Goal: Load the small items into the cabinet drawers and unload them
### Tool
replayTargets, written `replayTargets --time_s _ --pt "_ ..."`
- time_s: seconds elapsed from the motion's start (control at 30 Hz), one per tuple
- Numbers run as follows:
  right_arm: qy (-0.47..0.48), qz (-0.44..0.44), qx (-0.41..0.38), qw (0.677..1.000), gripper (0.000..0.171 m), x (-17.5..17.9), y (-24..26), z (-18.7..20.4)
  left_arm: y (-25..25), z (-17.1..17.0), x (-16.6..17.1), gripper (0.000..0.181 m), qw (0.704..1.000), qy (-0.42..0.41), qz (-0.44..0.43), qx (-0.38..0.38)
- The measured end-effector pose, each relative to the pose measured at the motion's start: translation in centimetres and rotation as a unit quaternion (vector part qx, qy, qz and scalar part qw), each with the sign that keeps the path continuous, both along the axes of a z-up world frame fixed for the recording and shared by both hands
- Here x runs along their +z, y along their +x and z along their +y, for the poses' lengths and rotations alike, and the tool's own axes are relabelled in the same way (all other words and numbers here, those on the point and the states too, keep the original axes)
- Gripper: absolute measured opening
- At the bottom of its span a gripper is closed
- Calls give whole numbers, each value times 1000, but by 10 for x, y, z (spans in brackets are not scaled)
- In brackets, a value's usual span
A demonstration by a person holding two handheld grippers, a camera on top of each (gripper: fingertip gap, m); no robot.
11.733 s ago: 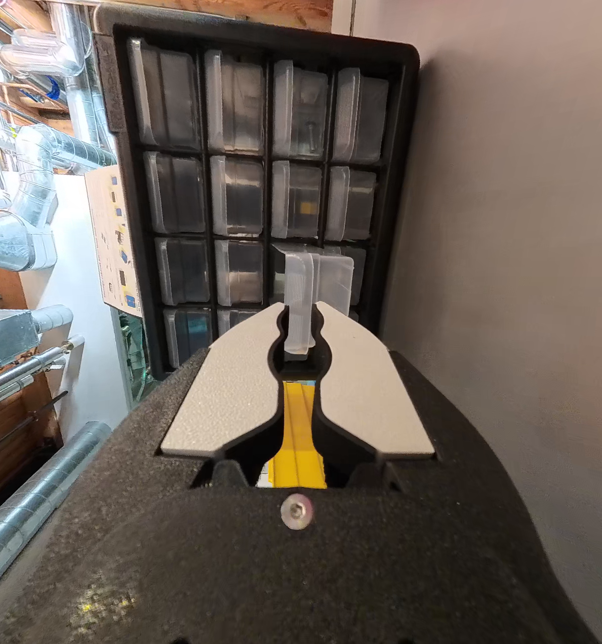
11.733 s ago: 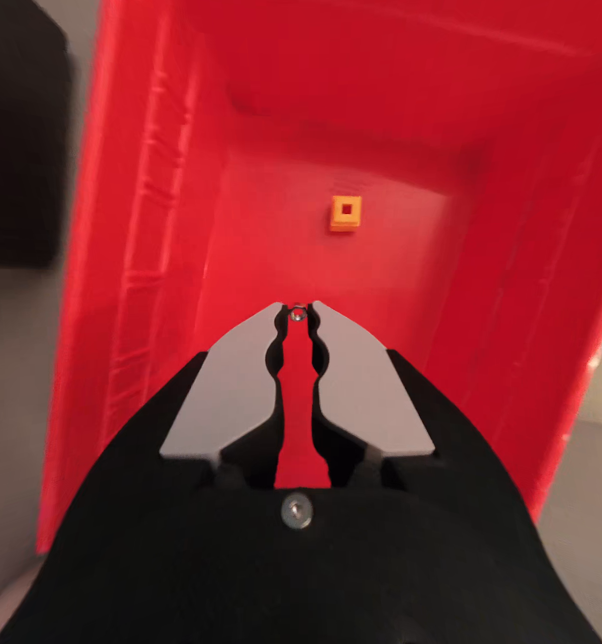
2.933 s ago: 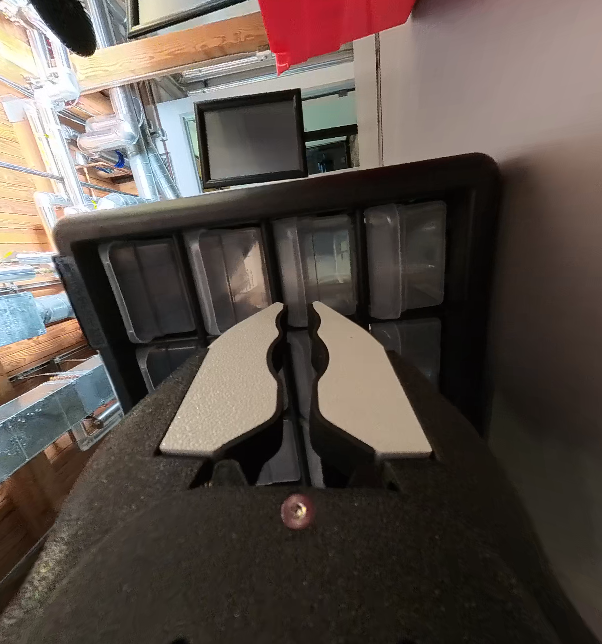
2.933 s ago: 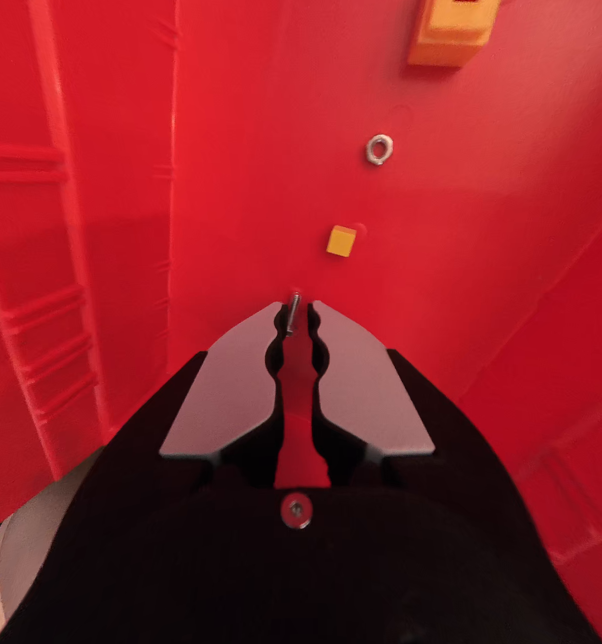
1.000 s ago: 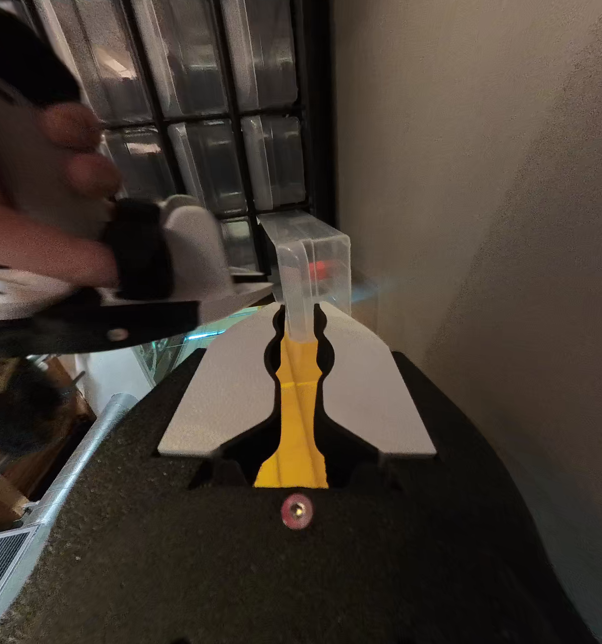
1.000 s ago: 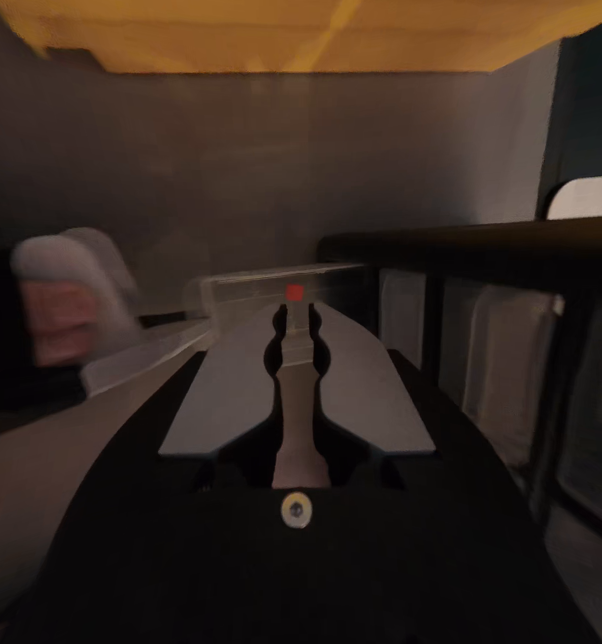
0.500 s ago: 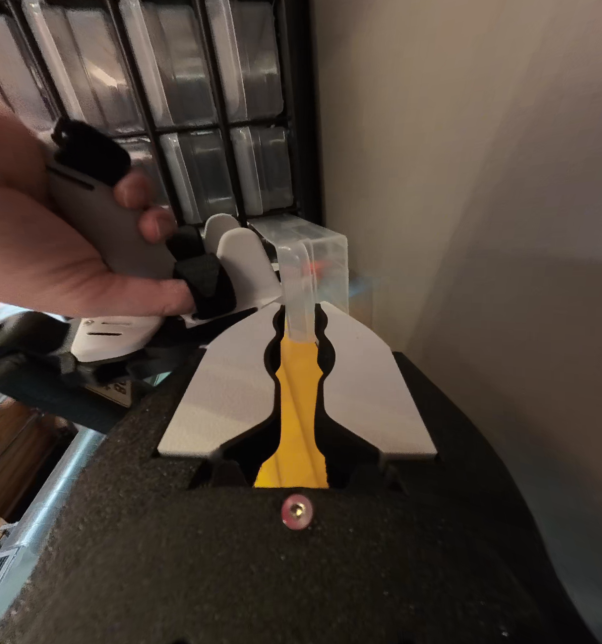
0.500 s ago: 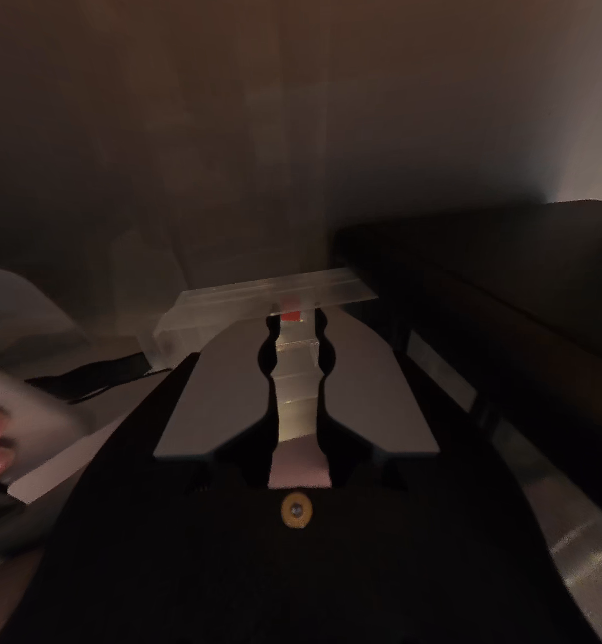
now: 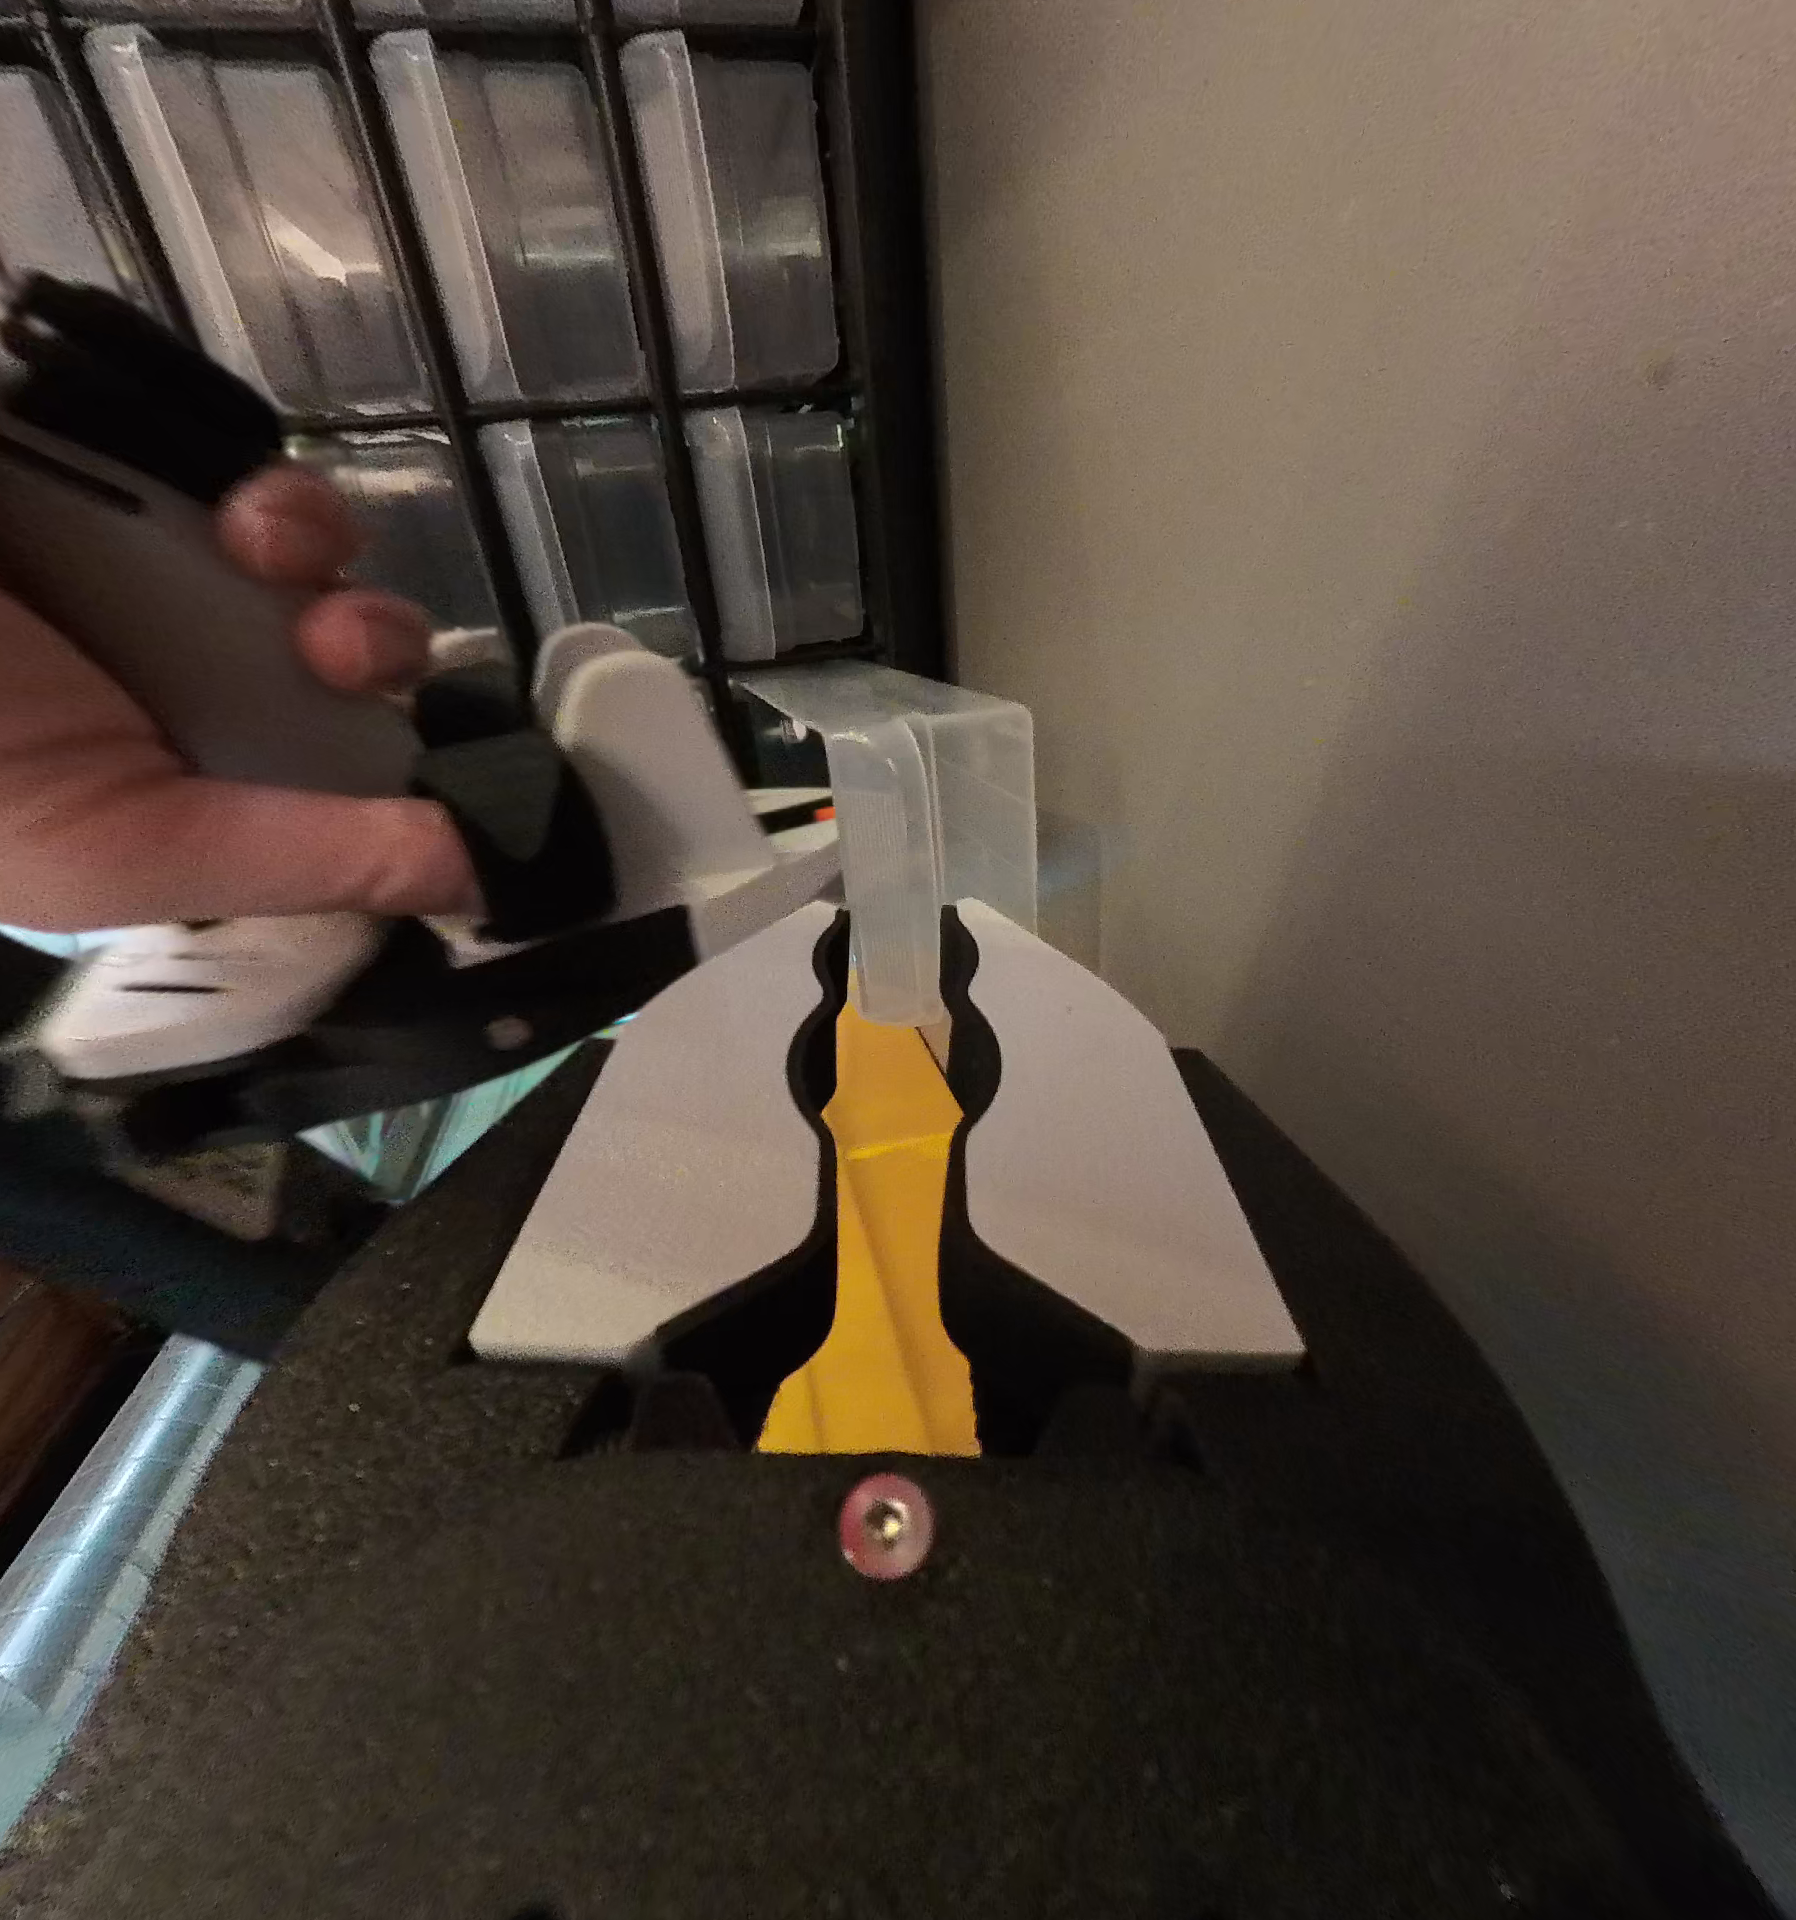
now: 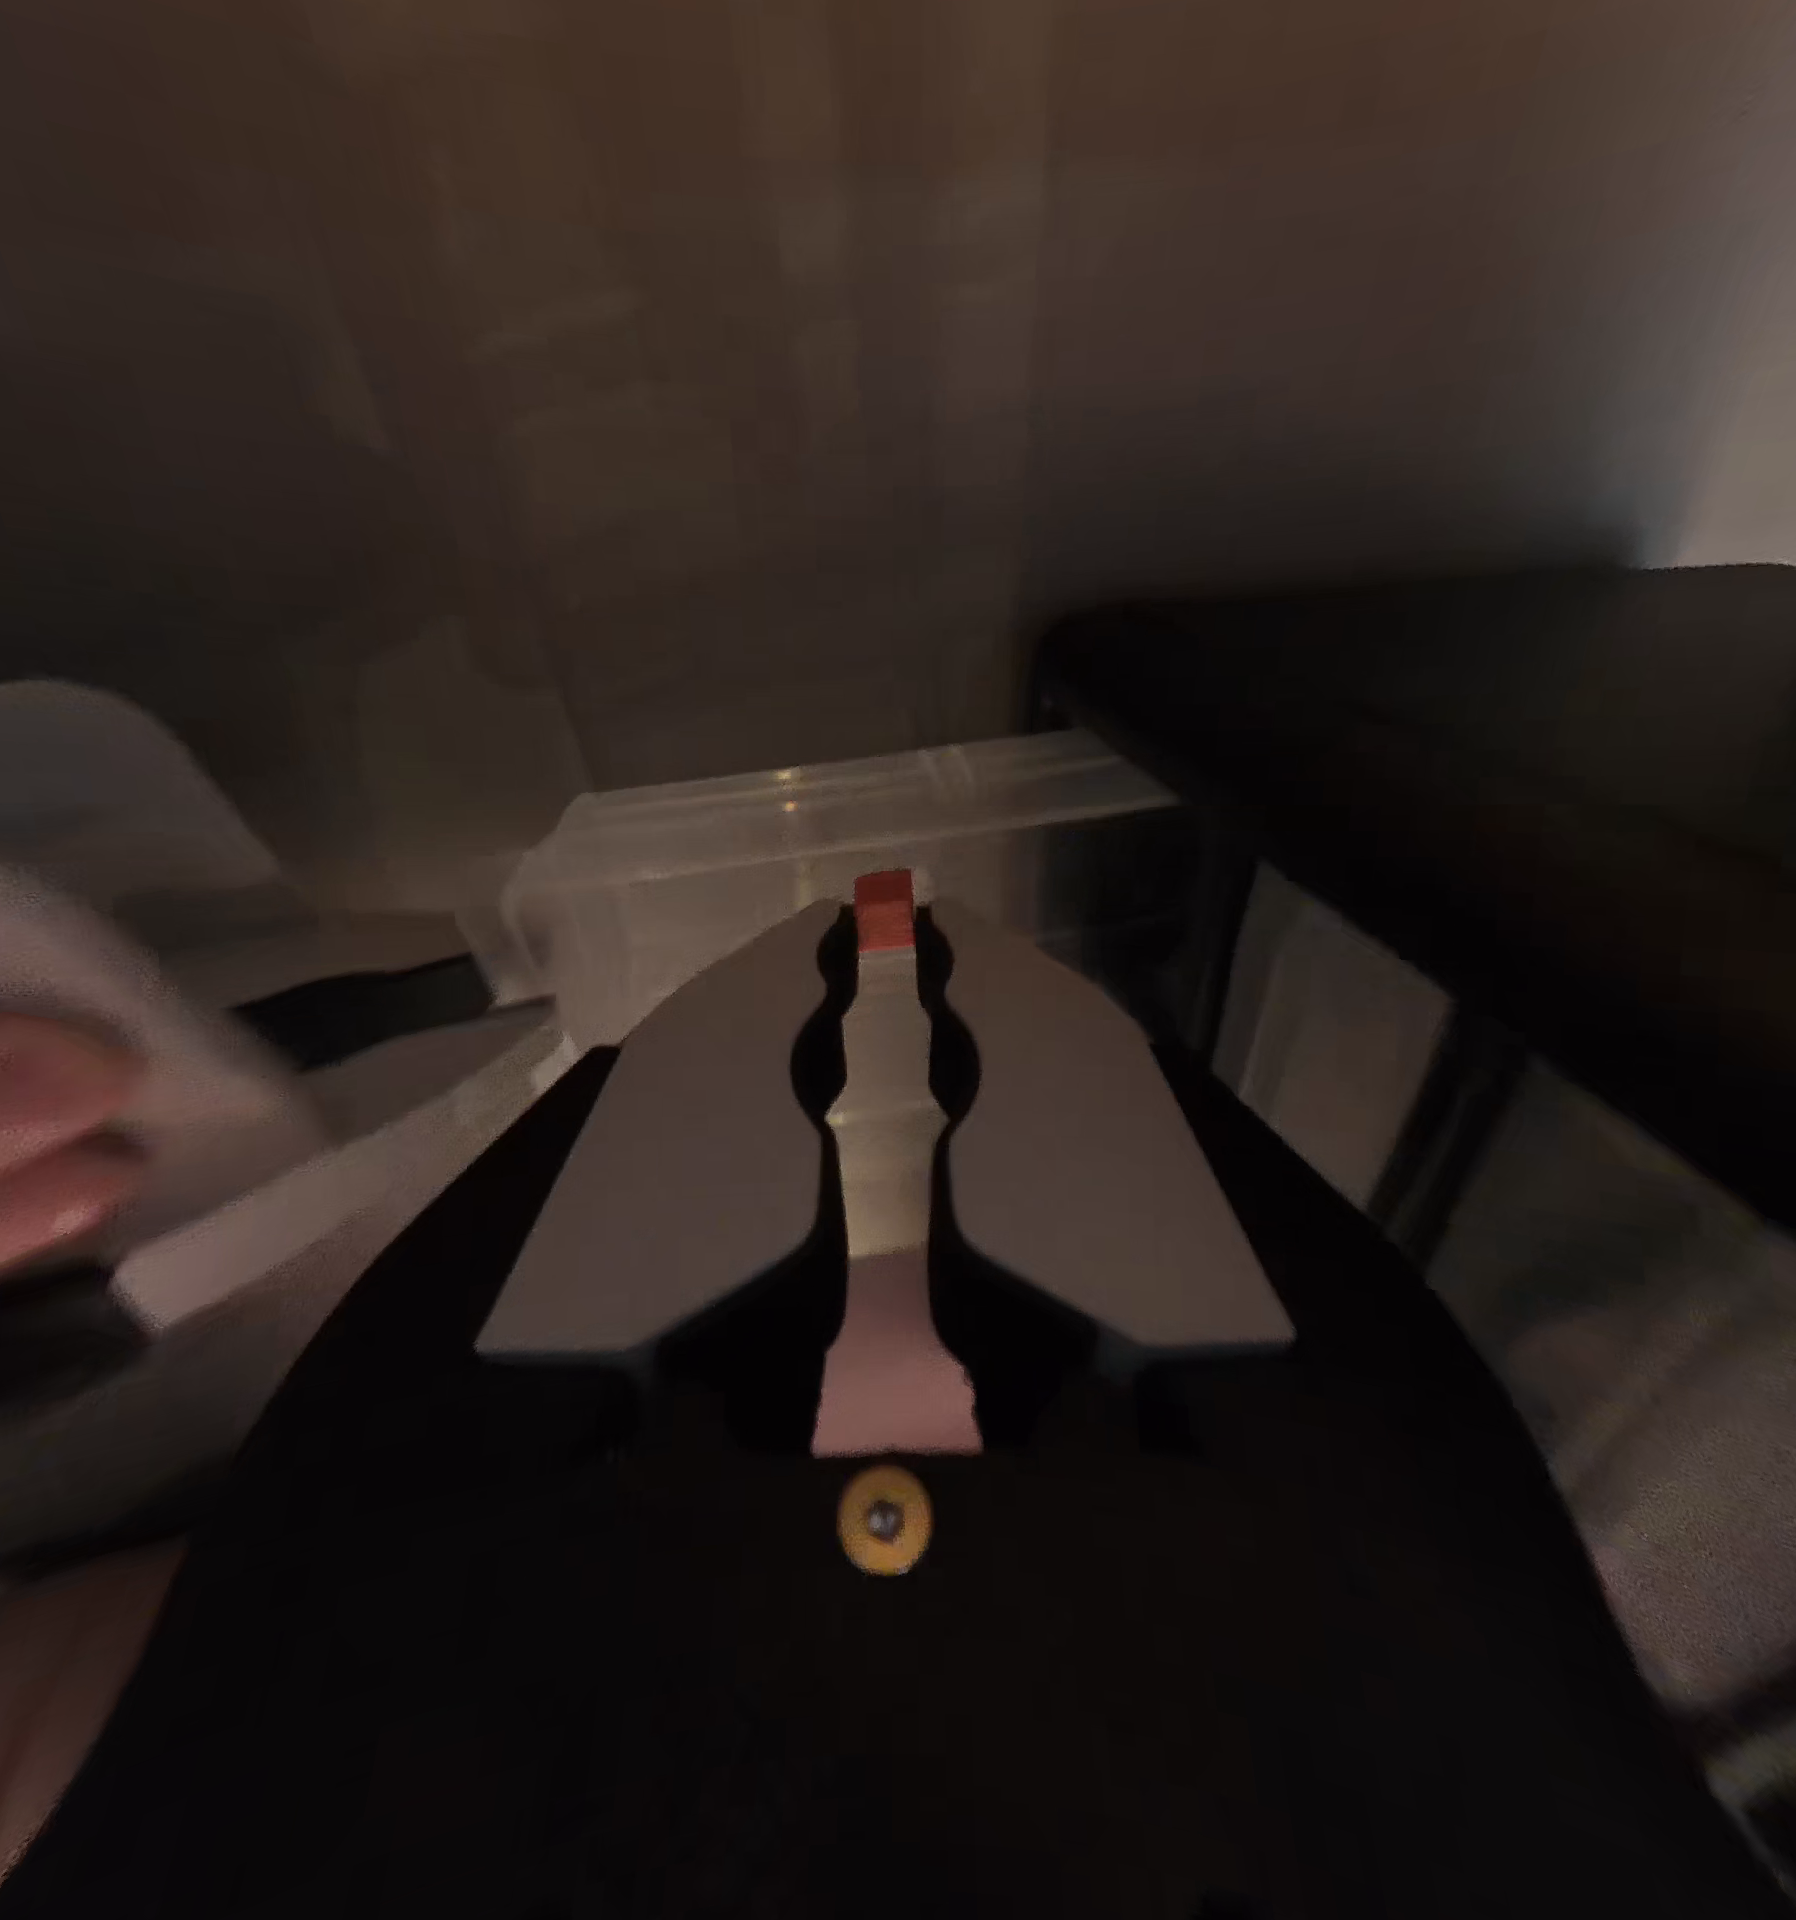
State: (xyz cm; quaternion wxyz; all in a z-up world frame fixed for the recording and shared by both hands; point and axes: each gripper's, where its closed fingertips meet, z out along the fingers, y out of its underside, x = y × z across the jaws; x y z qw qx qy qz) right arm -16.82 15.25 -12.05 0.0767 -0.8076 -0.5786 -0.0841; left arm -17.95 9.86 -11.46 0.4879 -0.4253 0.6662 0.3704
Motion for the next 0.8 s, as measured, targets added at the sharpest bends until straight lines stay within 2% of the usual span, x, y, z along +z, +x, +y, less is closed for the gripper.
replayTargets --time_s 0.1,0.2,0.3,0.4,0.5,0.6,0.7,0.8 --pt "18 50 4 999 12 30 4 -10 2 0 0 16 1000 2 -3 -4" --pt "64 93 -11 994 12 73 30 -23 5 1 1 16 1000 6 -12 -9" --pt "128 125 -69 981 12 116 84 -38 7 3 2 16 1000 12 -16 -12" --pt "167 134 -189 958 12 135 171 -67 5 9 3 16 1000 18 -17 -3" --pt "162 131 -334 919 12 121 263 -103 -1 19 3 16 999 22 -16 17" --pt "134 152 -447 871 12 97 332 -123 -2 29 4 16 999 28 -17 28" --pt "95 185 -525 825 12 67 376 -127 3 39 5 15 999 38 -9 36" --pt "40 202 -552 808 12 32 391 -128 10 52 6 15 998 51 -3 43"
